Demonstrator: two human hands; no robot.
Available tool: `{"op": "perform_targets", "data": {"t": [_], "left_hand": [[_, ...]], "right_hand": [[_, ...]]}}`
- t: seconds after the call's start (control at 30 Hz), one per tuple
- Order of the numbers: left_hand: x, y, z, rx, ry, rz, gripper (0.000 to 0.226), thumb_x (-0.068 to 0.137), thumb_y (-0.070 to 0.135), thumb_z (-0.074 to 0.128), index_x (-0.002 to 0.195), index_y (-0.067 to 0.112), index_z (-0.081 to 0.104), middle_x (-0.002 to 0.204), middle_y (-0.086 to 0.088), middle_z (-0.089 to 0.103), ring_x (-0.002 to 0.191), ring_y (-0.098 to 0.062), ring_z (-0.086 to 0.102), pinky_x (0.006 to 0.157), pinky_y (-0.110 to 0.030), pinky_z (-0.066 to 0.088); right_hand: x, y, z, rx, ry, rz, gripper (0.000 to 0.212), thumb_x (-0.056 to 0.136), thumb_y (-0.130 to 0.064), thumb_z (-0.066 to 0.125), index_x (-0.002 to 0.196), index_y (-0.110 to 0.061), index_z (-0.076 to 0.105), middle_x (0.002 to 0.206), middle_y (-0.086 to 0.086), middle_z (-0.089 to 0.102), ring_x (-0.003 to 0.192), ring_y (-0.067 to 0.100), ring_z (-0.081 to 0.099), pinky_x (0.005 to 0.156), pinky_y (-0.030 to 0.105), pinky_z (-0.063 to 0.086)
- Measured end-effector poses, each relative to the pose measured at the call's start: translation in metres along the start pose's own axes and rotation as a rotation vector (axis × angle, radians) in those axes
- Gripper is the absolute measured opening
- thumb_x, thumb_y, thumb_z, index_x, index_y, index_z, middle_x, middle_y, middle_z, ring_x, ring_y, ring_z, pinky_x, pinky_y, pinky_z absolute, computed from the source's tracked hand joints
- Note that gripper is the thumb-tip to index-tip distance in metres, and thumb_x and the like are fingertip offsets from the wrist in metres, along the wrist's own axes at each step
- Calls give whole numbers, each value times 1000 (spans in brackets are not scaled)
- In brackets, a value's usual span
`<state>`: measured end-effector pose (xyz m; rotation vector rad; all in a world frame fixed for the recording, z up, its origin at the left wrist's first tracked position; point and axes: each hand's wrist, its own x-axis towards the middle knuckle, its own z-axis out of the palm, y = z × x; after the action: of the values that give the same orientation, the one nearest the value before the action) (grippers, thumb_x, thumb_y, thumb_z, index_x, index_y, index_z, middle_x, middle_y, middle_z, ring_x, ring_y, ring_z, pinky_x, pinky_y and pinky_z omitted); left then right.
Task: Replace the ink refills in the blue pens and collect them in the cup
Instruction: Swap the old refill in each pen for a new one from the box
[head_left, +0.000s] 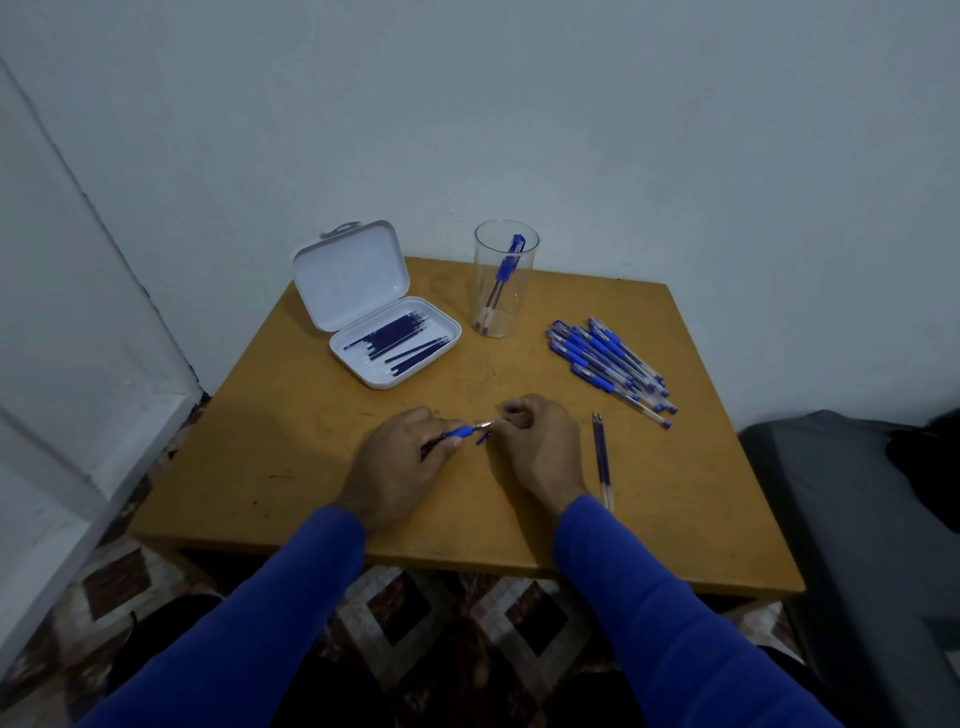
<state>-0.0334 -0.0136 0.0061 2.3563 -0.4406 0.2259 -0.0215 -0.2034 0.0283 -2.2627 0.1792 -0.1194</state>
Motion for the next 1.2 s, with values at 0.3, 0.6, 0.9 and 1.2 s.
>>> {"op": "perform_targets", "data": {"t": [0.3, 0.6, 0.9, 1.2], "left_hand": [[-2, 0, 3, 59, 10, 26, 35, 101, 41, 54, 130, 26, 67, 85, 13, 49, 81, -7, 49, 69, -30, 44], [-2, -1, 3, 98, -25, 36, 48, 96, 50, 43, 128, 26, 68, 88, 11, 53, 86, -9, 48, 74, -33, 47], [-1, -3, 3, 80, -32, 33, 50, 95, 53, 41, 127, 27, 68, 89, 11, 53, 85, -8, 50, 75, -32, 47], [-1, -4, 4, 54, -17, 58, 47, 97, 51, 40, 123, 25, 71, 84, 10, 55, 80, -6, 50, 69, -20, 36]], "right_hand": [[-11, 8, -11, 263, -132, -43, 34, 98, -45, 62, 86, -15, 72, 83, 2, 70, 81, 15, 64, 74, 29, 52], [-13, 4, -17, 338, -289, -35, 18, 98, -30, 65, 93, -14, 74, 82, -5, 69, 69, -3, 58, 69, 22, 45], [-11, 4, -18, 360, -316, -9, 19, 97, -32, 66, 94, -15, 75, 82, -5, 72, 63, -5, 59, 63, 19, 45], [-11, 6, -22, 395, -388, -81, 20, 90, -17, 75, 109, -23, 72, 92, -4, 70, 76, 3, 62, 69, 21, 50]]}}
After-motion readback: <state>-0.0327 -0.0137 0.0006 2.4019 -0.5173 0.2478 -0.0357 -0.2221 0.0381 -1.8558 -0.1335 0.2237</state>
